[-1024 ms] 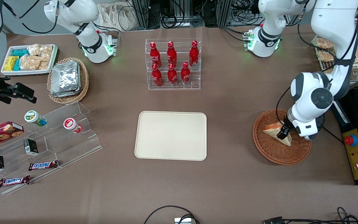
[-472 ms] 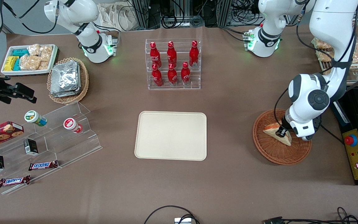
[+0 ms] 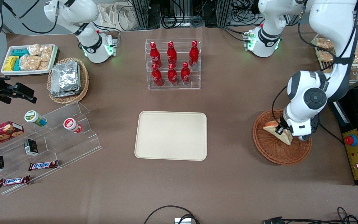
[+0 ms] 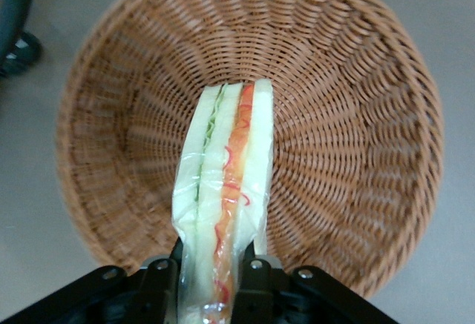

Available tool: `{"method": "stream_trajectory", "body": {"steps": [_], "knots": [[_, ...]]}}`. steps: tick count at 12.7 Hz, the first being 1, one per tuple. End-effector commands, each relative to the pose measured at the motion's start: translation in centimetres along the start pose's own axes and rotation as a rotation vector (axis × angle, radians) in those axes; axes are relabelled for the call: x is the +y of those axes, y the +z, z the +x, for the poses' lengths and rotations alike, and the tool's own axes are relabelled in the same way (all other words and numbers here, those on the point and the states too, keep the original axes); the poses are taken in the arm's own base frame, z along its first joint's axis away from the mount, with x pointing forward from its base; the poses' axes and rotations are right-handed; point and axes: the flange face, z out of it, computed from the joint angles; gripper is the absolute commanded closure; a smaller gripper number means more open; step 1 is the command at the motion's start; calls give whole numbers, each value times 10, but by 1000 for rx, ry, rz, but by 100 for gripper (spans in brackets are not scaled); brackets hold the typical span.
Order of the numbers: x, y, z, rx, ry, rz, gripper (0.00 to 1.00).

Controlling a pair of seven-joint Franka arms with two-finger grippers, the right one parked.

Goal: Place sandwich from basket to tray
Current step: 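Lift the sandwich out of the basket with the left gripper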

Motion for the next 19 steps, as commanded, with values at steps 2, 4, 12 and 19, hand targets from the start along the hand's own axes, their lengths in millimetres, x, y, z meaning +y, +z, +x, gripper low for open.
{"method": "stream_trajectory", "body": {"steps": [2, 4, 12, 19], "knots": [[29, -111, -20, 12, 236, 96, 100], [40, -171, -39, -6, 401, 123, 100], [89, -267, -133, -1, 719, 28, 100], [212, -158, -238, -51, 953, -58, 100]]}}
